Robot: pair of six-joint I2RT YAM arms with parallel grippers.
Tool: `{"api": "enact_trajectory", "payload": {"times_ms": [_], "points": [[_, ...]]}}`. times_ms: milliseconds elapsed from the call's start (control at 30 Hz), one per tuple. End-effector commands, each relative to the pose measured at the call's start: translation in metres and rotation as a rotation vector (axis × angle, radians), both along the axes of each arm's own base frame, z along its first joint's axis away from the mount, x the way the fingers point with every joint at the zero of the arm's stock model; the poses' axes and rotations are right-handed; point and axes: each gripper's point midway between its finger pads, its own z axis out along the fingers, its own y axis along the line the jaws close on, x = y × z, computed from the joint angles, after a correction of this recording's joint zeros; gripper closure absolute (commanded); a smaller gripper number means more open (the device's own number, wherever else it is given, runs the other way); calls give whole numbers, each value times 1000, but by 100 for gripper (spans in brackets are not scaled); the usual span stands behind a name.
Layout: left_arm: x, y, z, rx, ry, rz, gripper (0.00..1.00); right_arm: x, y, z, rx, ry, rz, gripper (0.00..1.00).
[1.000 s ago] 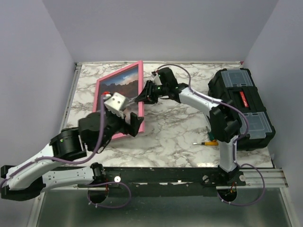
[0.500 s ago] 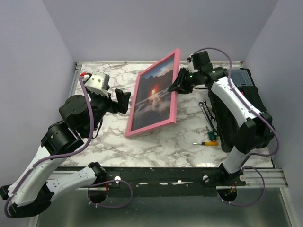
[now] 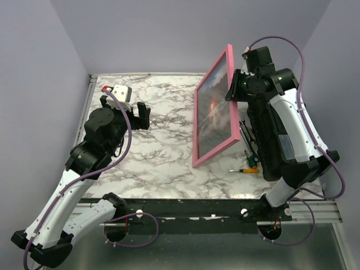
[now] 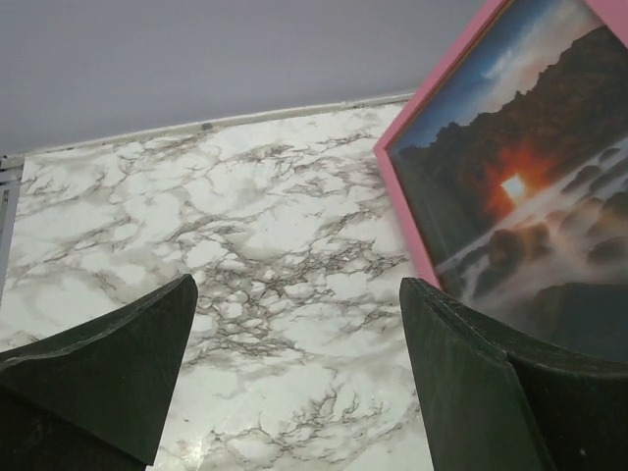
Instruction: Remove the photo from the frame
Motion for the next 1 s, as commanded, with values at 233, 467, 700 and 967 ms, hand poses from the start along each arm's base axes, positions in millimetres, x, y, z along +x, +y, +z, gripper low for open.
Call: {"api": "enact_trajectory", "payload": {"times_ms": [233, 467, 700, 967], "points": [[13, 7, -25, -26, -11, -5, 14, 2, -54, 36, -262, -186, -32, 99], [10, -29, -35, -167, 110, -151, 9, 1, -15, 20, -271, -145, -2, 99], [-1, -78, -16, -534, 471, -261, 4, -8, 28, 9, -295, -139, -25, 99], [37, -121, -16, -897, 863, -390, 6, -15, 83, -11, -172, -133, 54, 99]]}}
